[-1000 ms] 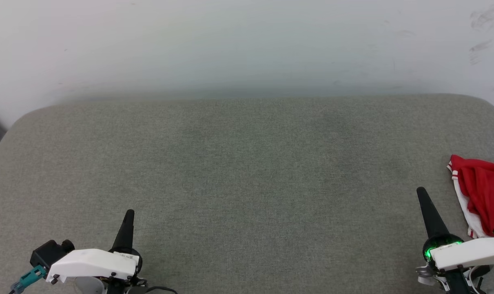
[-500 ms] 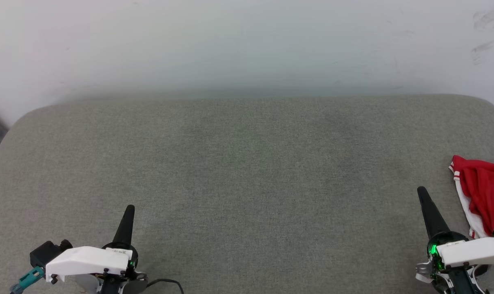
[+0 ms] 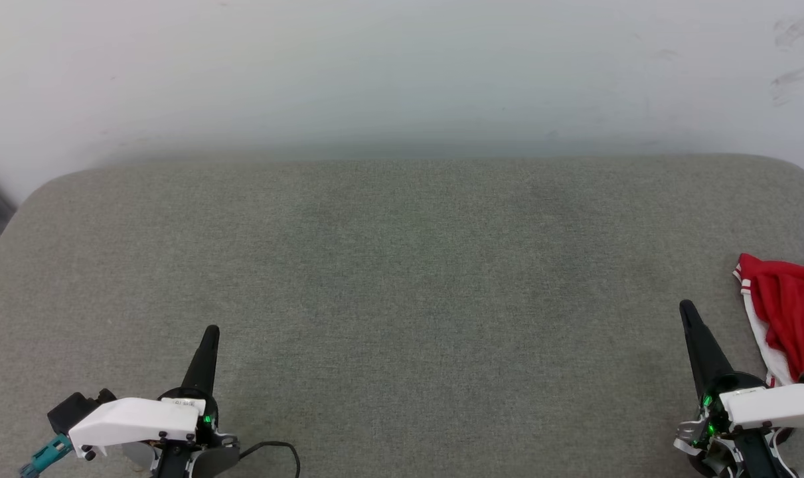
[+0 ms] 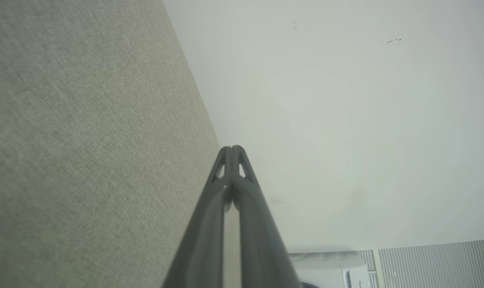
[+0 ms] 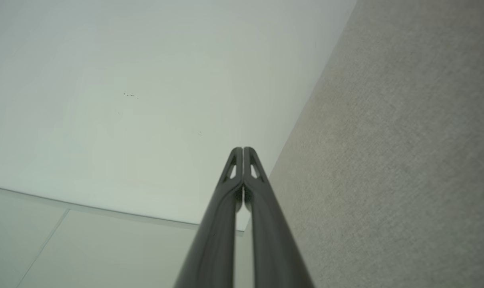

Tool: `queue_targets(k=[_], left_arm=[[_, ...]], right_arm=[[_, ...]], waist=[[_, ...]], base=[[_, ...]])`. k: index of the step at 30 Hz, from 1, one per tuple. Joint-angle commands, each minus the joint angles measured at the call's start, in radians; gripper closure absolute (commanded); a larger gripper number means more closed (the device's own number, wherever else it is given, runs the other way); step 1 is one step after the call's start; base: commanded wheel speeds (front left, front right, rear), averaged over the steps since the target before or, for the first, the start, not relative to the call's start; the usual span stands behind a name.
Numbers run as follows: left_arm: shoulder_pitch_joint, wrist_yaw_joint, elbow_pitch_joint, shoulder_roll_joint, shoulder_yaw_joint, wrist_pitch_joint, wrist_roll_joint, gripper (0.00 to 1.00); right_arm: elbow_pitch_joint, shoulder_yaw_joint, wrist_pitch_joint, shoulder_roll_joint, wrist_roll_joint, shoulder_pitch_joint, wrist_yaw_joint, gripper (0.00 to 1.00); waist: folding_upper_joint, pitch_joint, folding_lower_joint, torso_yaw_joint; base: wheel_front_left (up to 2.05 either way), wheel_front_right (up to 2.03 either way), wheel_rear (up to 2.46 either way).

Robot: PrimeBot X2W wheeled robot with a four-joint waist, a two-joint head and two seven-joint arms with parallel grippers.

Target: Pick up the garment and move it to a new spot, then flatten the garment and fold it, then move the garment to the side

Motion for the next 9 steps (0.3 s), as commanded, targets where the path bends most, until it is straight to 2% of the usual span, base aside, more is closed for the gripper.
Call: queue_targets(k=[1,9], left_arm=[[-0.014,-0.007,-0.001,-0.001,0.010,0.004,-0.015,1.00],[-0.020,-0.020,0.003,-0.013,0.025,0.021,-0.066,1.00]], right_arm=[[0.001,-0.002,0.003,0.002,0.021,-0.017,0.000,1.00],[0.017,-0.004,0.006,0.003,0.085,-0.024,0.000,1.00]], waist=[[0.0000,0.000,0.0000,0.000],[0.0000,0.000,0.0000,0.003]], base=[[0.00,0.00,0.00],[0.00,0.00,0.00]])
